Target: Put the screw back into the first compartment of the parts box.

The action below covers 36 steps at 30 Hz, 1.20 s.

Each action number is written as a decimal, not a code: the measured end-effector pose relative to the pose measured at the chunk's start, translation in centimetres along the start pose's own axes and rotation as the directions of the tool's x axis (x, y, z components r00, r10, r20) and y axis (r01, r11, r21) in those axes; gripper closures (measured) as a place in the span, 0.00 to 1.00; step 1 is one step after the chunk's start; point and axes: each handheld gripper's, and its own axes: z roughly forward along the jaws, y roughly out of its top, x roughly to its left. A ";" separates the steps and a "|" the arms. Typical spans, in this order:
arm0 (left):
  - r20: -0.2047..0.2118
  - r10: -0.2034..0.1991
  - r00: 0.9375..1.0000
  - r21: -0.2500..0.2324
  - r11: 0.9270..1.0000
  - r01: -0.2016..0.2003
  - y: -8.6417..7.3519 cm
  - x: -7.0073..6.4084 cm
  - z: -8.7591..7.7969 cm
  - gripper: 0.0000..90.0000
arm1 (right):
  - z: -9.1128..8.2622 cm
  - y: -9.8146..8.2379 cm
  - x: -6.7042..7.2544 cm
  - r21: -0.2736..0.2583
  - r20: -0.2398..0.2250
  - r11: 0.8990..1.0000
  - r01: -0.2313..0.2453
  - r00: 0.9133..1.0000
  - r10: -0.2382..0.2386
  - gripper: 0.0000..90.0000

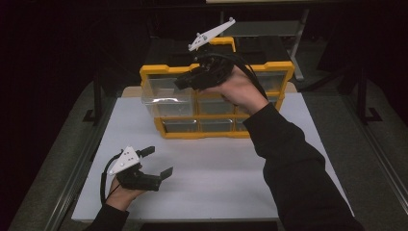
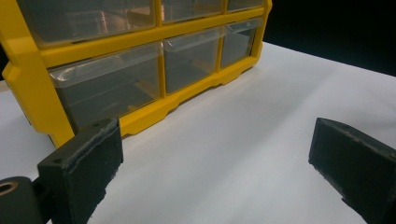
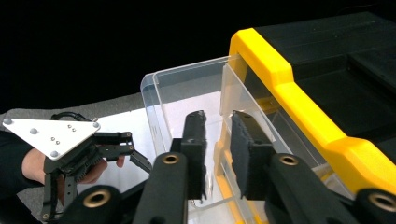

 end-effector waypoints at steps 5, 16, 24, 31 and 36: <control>0.002 0.001 1.000 0.001 1.000 -0.001 0.0 0.0 0.0 0.03 | -0.3 -0.2 0.1 -0.006 -0.026 1.000 0.003 1.000 -0.003 0.93; 0.001 -0.018 1.000 -0.006 1.000 0.018 -0.1 0.2 -0.1 0.03 | 0.2 -0.4 1.5 0.008 -0.086 1.000 0.013 0.996 -0.012 1.00; 0.003 -0.012 1.000 -0.001 1.000 0.012 -0.1 0.2 0.1 0.03 | 0.5 -1.0 2.2 -0.005 -0.112 1.000 0.025 0.993 -0.026 1.00; 0.002 -0.004 1.000 0.003 1.000 0.004 0.0 0.1 0.2 0.03 | 0.4 -1.8 2.5 -0.002 -0.123 1.000 0.025 0.992 -0.025 1.00; 0.003 -0.001 1.000 0.003 1.000 0.001 0.0 0.1 0.2 0.03 | 0.5 -2.3 2.5 0.004 -0.130 1.000 0.017 0.991 -0.017 1.00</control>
